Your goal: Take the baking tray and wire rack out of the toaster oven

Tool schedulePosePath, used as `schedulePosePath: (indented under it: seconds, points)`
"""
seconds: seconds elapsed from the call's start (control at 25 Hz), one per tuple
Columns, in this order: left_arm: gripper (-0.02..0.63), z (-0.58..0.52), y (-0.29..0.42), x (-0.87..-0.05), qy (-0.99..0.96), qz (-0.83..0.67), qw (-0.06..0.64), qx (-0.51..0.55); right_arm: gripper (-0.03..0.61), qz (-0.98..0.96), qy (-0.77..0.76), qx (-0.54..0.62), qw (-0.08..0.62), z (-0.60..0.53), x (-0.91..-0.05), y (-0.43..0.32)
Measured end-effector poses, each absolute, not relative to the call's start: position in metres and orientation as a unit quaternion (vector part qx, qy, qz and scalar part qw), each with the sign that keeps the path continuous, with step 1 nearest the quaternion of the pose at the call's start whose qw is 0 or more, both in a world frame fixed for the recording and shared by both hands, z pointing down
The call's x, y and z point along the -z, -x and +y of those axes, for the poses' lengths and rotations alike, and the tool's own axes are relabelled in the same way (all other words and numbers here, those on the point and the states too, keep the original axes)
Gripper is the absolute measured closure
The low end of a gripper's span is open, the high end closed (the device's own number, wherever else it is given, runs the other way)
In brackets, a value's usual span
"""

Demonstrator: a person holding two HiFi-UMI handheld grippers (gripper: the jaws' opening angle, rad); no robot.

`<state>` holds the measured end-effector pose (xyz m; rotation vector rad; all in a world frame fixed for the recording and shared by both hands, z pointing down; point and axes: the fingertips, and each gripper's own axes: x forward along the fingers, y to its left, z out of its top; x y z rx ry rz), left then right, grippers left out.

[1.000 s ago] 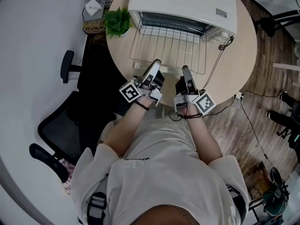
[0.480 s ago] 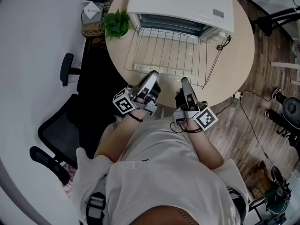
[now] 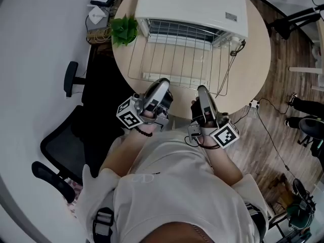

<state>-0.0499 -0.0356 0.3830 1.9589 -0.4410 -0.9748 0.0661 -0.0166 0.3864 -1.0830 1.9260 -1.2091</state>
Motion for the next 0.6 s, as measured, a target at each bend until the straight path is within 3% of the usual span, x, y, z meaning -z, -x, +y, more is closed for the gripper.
schedulePosePath:
  seconds: [0.6]
  points:
    - [0.612, -0.076, 0.035, -0.372, -0.794, -0.181, 0.421, 0.400, 0.546, 0.744, 0.406, 0.430, 0.311, -0.061, -0.375, -0.082]
